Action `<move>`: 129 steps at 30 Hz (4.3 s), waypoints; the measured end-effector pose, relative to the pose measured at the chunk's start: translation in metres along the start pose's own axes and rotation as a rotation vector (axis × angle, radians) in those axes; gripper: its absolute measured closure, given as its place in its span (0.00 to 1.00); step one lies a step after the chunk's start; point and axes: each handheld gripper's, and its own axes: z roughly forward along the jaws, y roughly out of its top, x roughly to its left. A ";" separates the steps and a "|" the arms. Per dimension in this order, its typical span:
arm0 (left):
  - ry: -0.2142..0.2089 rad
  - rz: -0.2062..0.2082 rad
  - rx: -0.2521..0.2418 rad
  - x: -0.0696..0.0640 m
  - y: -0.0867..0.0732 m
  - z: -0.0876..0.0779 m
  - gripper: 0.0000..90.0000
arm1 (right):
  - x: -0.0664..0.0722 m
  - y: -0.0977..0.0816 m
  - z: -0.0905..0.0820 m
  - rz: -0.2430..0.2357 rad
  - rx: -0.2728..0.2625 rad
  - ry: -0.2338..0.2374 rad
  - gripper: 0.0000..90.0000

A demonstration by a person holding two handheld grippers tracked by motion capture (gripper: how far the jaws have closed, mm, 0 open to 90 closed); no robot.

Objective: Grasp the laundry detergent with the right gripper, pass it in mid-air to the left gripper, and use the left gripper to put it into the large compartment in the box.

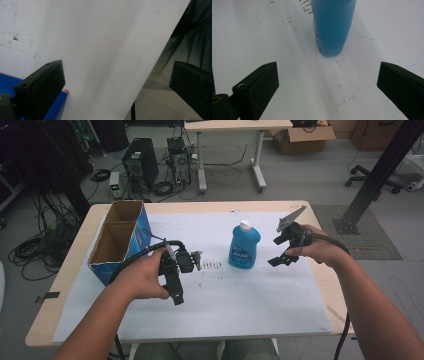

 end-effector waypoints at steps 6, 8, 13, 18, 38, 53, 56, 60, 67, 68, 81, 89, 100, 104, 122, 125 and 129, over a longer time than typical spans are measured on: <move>0.002 0.000 -0.001 -0.001 -0.001 -0.001 0.00 | -0.002 -0.002 0.006 0.011 -0.037 0.006 0.04; 0.002 0.001 -0.002 -0.001 -0.001 -0.001 0.00 | -0.002 -0.003 0.008 0.014 -0.040 0.007 0.04; 0.002 0.006 -0.004 -0.002 0.000 -0.001 0.00 | -0.002 -0.002 0.016 0.008 -0.029 0.004 0.04; -0.001 0.009 -0.003 -0.003 -0.002 -0.001 0.00 | -0.004 -0.001 0.020 0.019 -0.074 0.010 0.04; -0.004 0.008 0.006 -0.005 -0.004 0.000 0.00 | -0.008 -0.001 0.042 0.057 -0.193 0.003 0.04; -0.008 0.008 0.013 -0.006 -0.004 0.002 0.00 | -0.007 0.003 0.053 0.046 -0.246 0.007 0.04; -0.009 0.009 0.011 -0.006 -0.004 0.003 0.00 | -0.007 0.003 0.056 0.046 -0.246 0.005 0.04; -0.010 0.009 0.013 -0.005 -0.004 0.003 0.00 | -0.008 0.002 0.059 0.043 -0.276 0.018 0.04; -0.016 0.010 0.016 -0.005 -0.002 0.006 0.00 | -0.007 0.002 0.066 0.035 -0.293 0.023 0.04; -0.015 0.010 0.017 -0.005 -0.002 0.006 0.00 | -0.007 0.002 0.066 0.033 -0.301 0.026 0.04; -0.022 0.012 0.022 -0.006 -0.001 0.008 0.00 | -0.009 0.000 0.078 0.032 -0.367 0.037 0.04; -0.022 0.019 0.022 -0.007 0.002 0.009 0.00 | -0.009 0.001 0.083 0.039 -0.400 0.023 0.04; -0.030 0.018 0.024 -0.007 0.002 0.011 0.00 | -0.009 0.001 0.087 0.049 -0.431 0.014 0.04; -0.030 0.020 0.022 -0.007 0.002 0.011 0.00 | -0.008 0.002 0.088 0.045 -0.449 0.008 0.04; -0.024 0.017 0.020 -0.008 0.000 0.011 0.01 | -0.005 0.004 0.092 0.037 -0.458 -0.026 0.19; -0.024 0.017 0.020 -0.007 -0.001 0.011 0.00 | -0.005 0.004 0.093 0.032 -0.461 -0.027 0.21; -0.025 0.018 0.021 -0.007 -0.001 0.011 0.01 | -0.005 0.003 0.093 0.033 -0.470 -0.031 0.24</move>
